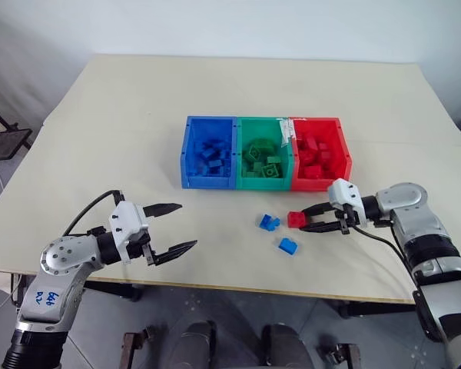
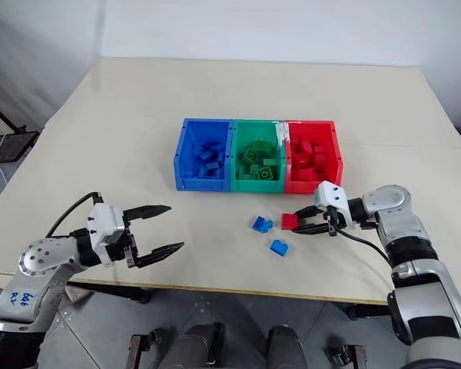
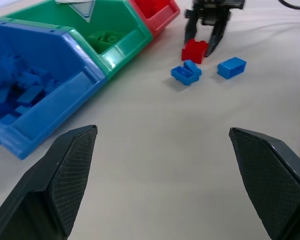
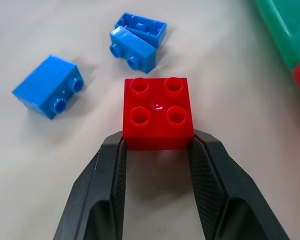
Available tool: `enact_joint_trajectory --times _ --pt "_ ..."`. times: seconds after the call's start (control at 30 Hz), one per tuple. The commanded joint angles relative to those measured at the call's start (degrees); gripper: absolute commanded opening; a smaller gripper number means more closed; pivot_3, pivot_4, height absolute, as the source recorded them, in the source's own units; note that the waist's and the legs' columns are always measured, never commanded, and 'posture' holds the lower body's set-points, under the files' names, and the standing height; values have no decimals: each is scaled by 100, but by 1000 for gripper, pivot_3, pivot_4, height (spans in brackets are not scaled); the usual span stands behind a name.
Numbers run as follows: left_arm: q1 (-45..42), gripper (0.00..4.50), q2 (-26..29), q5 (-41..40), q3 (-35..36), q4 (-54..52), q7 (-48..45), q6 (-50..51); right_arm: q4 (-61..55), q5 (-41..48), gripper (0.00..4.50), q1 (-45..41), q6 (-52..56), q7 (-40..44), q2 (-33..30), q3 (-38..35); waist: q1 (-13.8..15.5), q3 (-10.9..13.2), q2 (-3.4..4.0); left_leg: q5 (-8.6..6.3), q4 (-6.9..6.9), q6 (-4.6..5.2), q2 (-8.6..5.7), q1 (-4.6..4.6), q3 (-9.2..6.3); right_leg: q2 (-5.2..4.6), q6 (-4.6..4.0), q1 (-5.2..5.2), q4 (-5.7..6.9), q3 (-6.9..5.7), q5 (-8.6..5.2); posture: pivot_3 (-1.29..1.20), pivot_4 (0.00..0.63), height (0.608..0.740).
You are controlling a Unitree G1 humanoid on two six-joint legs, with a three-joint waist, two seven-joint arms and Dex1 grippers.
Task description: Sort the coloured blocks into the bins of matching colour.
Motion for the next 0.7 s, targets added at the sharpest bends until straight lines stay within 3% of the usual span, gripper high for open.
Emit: enact_joint_trajectory --times 0.03,0.2,0.3,0.47,0.5,0.7 --pt "-160 4500 -112 -262 59 -255 196 196 -966 774 1388 124 984 -246 -247 -826 -5 0 0 0 1 0 0 -2 0 0 0 -2 0 0 0 0 150 740" --pt "-444 4500 -307 -255 -54 -205 401 339 -1396 1157 1388 -270 2016 -1364 -166 -1600 -29 0 1 -1 1 -2 5 -3 4 3 -1 -5 1 -1 1 0 150 740" --pt "-641 4500 -388 -199 -140 -131 489 415 -807 875 1388 -934 1882 -2357 95 -1791 -31 0 1 -1 0 -2 5 -4 13 3 -2 -12 4 2 1 0 150 740" --pt "-724 4500 -437 -183 -209 -110 522 397 167 167 1388 -1485 1320 -3107 320 -1547 -16 0 0 -2 -4 -1 4 -6 12 3 -2 -12 1 1 1 0 150 740" --pt "-735 4500 -441 -177 -215 -101 528 393 305 112 2115 -1551 1219 -3165 352 -1557 -12 0 0 -2 -3 -1 1 -11 7 2 -2 -14 1 -1 1 0 150 740" --pt "-648 4500 -370 -173 -127 -122 538 374 361 30 4106 -1367 1105 -2777 212 -1586 -29 0 1 0 0 2 -2 -46 2 1 2 -36 17 -7 3 0 150 740"
